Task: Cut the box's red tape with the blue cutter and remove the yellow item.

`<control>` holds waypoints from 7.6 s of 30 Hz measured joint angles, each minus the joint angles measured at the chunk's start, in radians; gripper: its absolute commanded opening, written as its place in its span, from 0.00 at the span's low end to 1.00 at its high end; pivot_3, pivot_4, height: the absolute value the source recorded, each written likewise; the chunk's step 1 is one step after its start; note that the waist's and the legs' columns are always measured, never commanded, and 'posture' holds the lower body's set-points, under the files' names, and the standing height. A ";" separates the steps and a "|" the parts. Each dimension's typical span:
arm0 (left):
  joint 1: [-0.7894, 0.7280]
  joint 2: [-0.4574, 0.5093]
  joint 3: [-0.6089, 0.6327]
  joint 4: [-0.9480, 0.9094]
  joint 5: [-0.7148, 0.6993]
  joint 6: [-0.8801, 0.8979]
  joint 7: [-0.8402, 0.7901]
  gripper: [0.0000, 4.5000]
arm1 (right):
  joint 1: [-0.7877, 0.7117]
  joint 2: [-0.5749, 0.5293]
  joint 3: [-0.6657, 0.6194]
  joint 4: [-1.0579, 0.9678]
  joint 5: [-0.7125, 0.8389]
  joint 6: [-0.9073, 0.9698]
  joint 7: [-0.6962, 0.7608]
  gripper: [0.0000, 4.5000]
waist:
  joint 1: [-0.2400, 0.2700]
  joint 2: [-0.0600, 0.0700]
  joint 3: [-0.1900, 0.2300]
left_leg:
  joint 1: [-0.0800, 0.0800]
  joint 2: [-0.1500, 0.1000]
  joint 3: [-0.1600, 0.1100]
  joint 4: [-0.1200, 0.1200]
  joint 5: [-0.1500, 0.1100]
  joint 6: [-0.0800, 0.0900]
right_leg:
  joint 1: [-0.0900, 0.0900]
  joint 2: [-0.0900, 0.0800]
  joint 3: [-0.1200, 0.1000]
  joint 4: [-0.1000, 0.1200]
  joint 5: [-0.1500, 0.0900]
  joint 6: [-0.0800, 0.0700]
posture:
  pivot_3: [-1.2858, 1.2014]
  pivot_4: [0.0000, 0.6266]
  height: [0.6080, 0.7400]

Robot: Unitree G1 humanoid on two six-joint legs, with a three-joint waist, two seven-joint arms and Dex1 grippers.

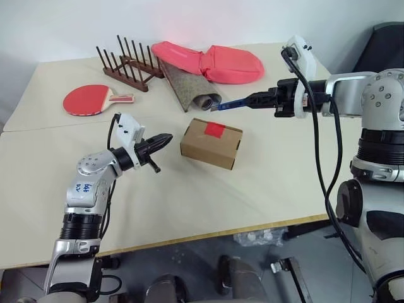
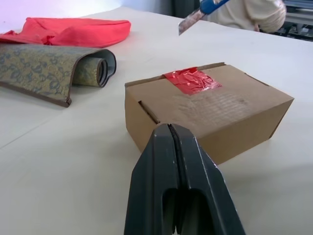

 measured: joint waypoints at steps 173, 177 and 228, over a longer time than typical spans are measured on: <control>-0.295 0.135 -0.300 0.204 0.216 -0.051 -0.504 0.00 | 0.193 0.042 0.308 -0.340 -0.216 -0.202 0.153 0.04 | 0.002 -0.014 0.006 | -0.001 0.001 0.001 -0.001 0.005 -0.002 | -0.002 0.003 0.003 -0.001 0.004 -0.005 | 0.52 0.24 1.00; -0.296 0.134 -0.300 0.209 0.217 -0.062 -0.505 0.00 | 0.199 0.042 0.313 -0.315 -0.216 -0.225 0.151 0.04 | 0.002 -0.014 0.006 | -0.001 0.001 0.001 -0.001 0.005 -0.002 | -0.002 0.003 0.003 -0.001 0.004 -0.005 | 0.52 0.24 1.00; -0.360 0.095 -0.341 0.265 0.272 -0.076 -0.491 0.00 | 0.118 0.001 0.336 -0.200 -0.141 -0.170 0.233 0.04 | 0.002 -0.014 0.006 | 0.000 0.002 0.001 0.001 0.005 -0.002 | -0.001 0.003 0.003 0.001 0.004 -0.005 | 0.52 0.24 1.00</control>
